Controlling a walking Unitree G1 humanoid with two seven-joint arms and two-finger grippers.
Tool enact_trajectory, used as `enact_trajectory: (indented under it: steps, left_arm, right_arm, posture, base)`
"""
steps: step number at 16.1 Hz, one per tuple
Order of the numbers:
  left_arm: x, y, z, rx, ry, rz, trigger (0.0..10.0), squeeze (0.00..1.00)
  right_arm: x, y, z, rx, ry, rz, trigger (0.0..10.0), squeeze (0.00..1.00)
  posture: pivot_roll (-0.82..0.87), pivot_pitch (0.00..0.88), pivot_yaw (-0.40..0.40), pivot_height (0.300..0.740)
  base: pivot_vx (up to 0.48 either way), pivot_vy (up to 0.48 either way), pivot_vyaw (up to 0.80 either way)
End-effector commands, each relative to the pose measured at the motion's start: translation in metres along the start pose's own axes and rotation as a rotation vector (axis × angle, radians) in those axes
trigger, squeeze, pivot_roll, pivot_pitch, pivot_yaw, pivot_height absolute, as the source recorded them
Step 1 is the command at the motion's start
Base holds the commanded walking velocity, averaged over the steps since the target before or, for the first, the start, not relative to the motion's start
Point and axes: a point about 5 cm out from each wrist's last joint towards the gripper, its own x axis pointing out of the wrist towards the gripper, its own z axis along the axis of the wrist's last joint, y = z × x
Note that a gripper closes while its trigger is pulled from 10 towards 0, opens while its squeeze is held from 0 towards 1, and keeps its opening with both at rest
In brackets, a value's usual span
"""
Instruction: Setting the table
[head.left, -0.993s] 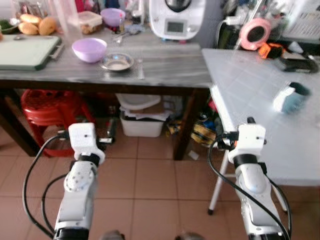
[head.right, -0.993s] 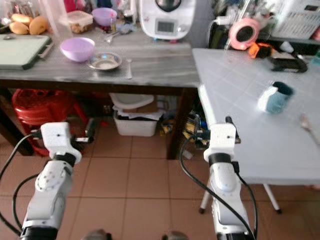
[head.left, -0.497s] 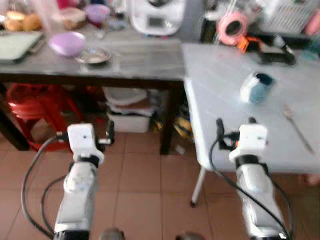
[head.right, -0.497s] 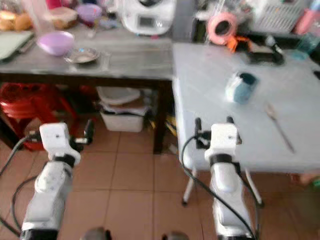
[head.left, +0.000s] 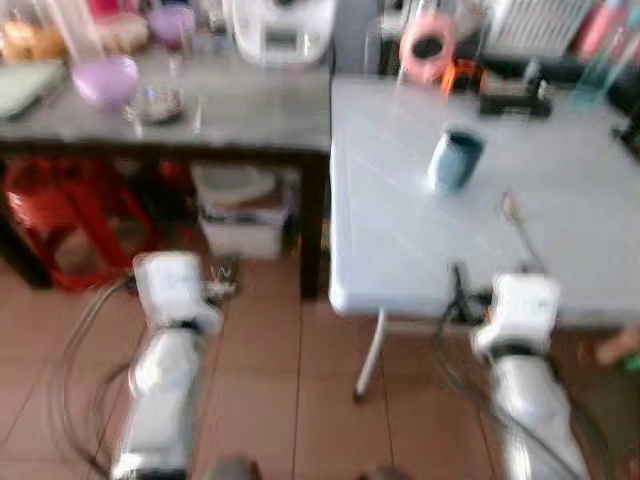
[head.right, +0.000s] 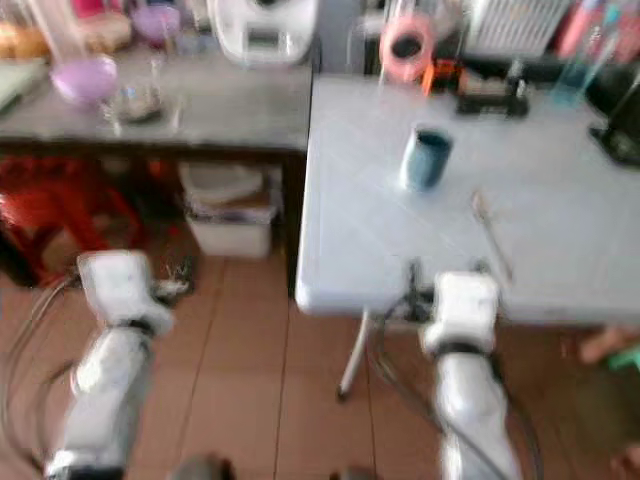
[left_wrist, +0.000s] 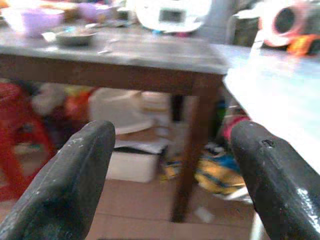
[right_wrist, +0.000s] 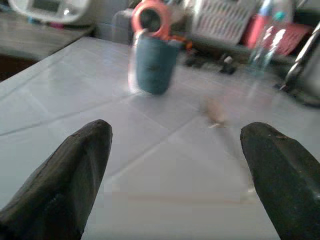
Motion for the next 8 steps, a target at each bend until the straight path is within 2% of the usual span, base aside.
enact_trajectory:
  steps: [1,8]
  left_arm:
    - [0.0006,0.0078,0.0045,0.027,-0.007,0.022,10.0,0.00]
    - [-0.0037,0.0064,0.0033,0.021,0.005,0.017,10.0,0.00]
  right_arm:
    - [0.0046,0.0072,0.0049,0.005,-0.018,0.022,10.0,0.00]
    - [0.0084,0.0062,0.0054,-0.016,-0.015,0.041,10.0,0.00]
  posture:
    - [0.00,0.000,-0.014,0.740]
    - [0.00,0.000,-0.026,0.740]
  base:
    - [0.000,-0.375,0.00]
    - [0.000,-0.396,0.00]
